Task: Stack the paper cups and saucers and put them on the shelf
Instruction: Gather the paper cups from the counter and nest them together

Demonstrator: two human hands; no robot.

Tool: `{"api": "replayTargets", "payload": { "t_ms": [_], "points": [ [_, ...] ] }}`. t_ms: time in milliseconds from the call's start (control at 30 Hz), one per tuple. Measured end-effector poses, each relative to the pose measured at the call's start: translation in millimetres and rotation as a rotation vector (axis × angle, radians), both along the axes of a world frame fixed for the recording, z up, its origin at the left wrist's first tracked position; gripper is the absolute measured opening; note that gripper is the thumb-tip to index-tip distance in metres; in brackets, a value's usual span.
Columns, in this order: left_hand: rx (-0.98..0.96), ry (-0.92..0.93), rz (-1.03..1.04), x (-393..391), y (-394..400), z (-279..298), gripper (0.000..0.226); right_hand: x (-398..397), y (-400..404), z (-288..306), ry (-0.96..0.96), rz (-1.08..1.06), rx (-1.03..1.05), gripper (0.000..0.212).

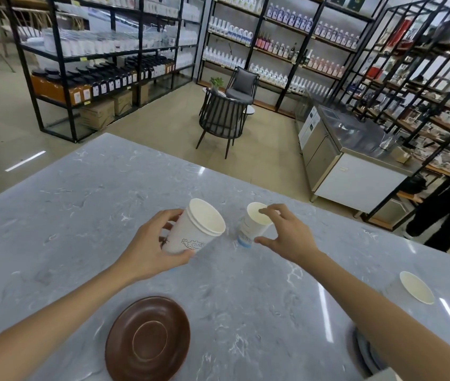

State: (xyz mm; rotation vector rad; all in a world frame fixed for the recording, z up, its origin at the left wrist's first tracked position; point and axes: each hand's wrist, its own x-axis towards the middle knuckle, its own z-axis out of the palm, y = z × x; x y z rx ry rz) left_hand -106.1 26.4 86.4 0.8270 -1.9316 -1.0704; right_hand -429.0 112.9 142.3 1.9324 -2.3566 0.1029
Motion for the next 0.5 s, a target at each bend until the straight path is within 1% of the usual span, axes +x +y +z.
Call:
{"api": "replayTargets", "payload": {
  "t_ms": [133,200,267,367,500],
  "points": [
    [0.045,-0.017,0.009,-0.5,-4.1,-12.8,0.079,-32.6,-24.7,-26.2,0.007,-0.121,0.054,0.072],
    [0.052,-0.025,-0.002,-0.6,-5.8,-18.4,0.079,-40.1,-31.9,-38.6,-0.022,-0.155,0.079,0.063],
    [0.054,-0.034,-0.01,-0.7,-7.7,-22.9,0.079,-43.2,-36.8,-49.5,-0.087,-0.178,0.075,0.048],
    [0.067,-0.043,-0.015,-1.8,-9.2,-27.7,0.081,-43.0,-39.4,-59.7,-0.213,-0.208,0.007,0.031],
    [0.08,-0.035,-0.021,-4.6,-7.8,-29.9,0.075,-34.8,-35.2,-58.8,-0.337,-0.23,-0.122,0.025]
  ]
}}
